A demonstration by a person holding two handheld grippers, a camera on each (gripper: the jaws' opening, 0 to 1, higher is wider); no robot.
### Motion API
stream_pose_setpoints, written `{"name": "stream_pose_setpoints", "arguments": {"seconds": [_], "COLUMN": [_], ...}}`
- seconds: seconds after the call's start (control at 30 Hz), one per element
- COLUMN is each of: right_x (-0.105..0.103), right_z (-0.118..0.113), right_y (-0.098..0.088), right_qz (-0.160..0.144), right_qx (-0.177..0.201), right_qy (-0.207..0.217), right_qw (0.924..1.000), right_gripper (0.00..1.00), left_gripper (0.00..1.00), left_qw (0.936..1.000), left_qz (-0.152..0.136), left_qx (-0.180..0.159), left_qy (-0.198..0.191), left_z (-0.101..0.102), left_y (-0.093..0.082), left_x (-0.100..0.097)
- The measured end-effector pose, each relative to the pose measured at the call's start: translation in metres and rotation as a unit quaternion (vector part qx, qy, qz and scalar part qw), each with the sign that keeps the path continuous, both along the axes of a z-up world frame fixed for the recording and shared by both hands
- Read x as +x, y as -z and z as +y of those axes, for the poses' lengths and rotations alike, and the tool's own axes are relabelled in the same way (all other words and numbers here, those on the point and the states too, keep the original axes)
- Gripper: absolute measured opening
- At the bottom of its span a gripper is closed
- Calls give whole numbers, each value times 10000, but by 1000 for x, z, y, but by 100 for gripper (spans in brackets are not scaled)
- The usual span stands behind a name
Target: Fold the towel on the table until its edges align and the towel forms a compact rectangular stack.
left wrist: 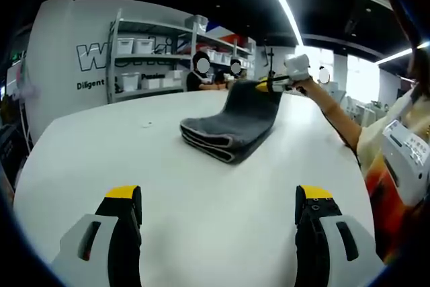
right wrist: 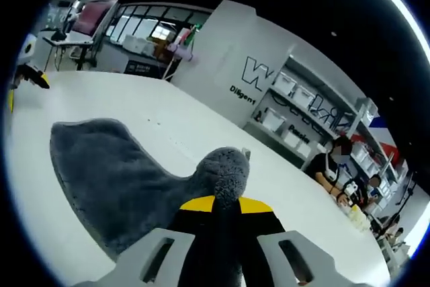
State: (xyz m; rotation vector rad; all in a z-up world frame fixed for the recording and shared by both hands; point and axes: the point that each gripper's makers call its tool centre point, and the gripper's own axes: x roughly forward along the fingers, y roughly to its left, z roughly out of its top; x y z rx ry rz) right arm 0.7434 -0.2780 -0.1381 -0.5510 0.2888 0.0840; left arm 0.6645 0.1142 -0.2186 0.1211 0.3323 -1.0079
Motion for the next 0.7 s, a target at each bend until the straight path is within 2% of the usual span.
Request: {"name": "stream_pose_setpoints", "arguments": {"seconds": [0.23, 0.4, 0.53, 0.7], "right_x": [4, 7, 8, 6], "right_z": [42, 63, 86, 121], "right_y": [-16, -24, -26, -27], "right_qz": [14, 21, 90, 198], "right_qx": [212, 144, 236, 541], "right_qy": [-557, -763, -1036, -1489], "right_qw": [9982, 9970, 9943, 9872], "right_gripper": [6, 6, 6, 6], "left_gripper": [93, 93, 93, 93], "left_qw": [10000, 10000, 10000, 10000], "left_qz": [1, 2, -7, 2], "left_qx": [-53, -69, -85, -96], "left_qy": [-20, -22, -9, 10], "left_z": [1, 1, 1, 0], "left_y": [-2, -2, -4, -4], "left_x": [0, 0, 0, -1]}}
